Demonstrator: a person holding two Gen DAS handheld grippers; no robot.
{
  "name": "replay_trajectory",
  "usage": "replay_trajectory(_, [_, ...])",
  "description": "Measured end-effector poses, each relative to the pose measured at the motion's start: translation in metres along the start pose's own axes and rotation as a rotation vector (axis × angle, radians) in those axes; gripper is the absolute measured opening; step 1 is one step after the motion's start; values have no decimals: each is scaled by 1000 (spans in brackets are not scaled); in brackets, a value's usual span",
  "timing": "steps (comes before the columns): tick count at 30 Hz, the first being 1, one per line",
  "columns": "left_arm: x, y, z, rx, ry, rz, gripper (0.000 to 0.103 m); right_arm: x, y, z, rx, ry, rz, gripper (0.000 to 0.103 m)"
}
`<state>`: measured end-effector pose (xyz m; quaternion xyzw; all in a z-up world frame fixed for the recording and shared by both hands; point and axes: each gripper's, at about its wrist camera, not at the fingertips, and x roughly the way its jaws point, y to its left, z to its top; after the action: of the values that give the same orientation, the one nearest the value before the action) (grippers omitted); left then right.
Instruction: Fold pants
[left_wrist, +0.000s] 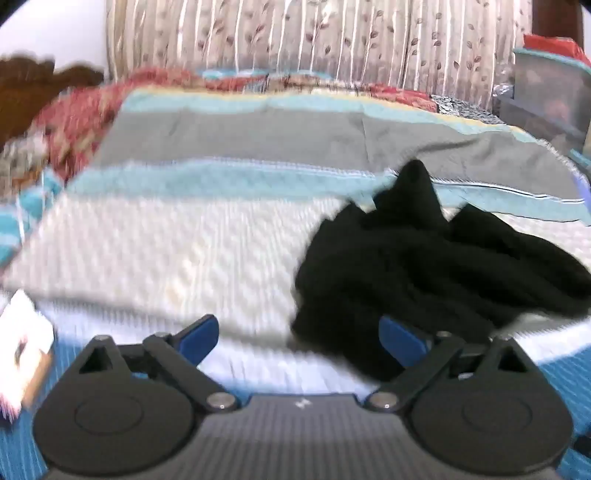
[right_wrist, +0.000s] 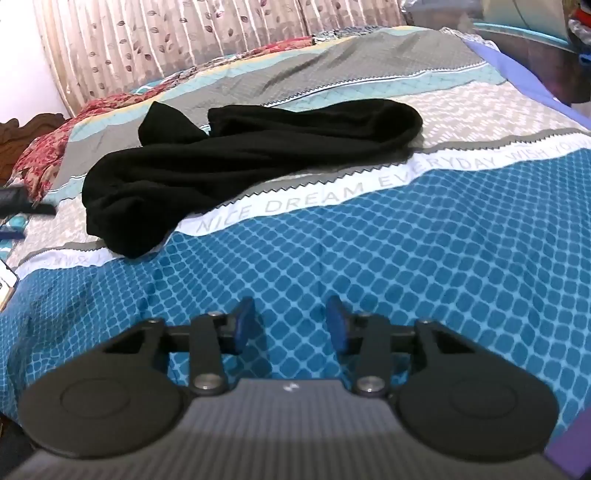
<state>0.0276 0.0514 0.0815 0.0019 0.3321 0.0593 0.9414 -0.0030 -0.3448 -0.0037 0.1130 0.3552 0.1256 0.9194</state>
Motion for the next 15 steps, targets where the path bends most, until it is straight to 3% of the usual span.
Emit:
replay_trajectory(6, [40,-76,3,170,-31,-17,89,1,-12,35,-16,-71,-29,45])
replay_trajectory(7, [48,-93,-5,192,-25,-8,82,4,-11,50,-46,-97,-38,45])
replay_trajectory(9, [55,-116,-16,204,-10,-12,54,17,-7,80,-90,-120,-33,45])
replay_trajectory(11, [53,-136,-30,197,17,-40,14,37,-4,107,-138,-129,-2,46])
replay_trajectory(12, [37,-156,-43,192,8,-51,12,49,1,120,-172,-135,12,46])
replay_trajectory(13, [42,-133,-42,183,1,-57,11,67,10,134,-226,-140,23,46])
replay_trajectory(15, [-2,-128,-64,182,-50,-79,11,102,26,156,-319,-142,27,47])
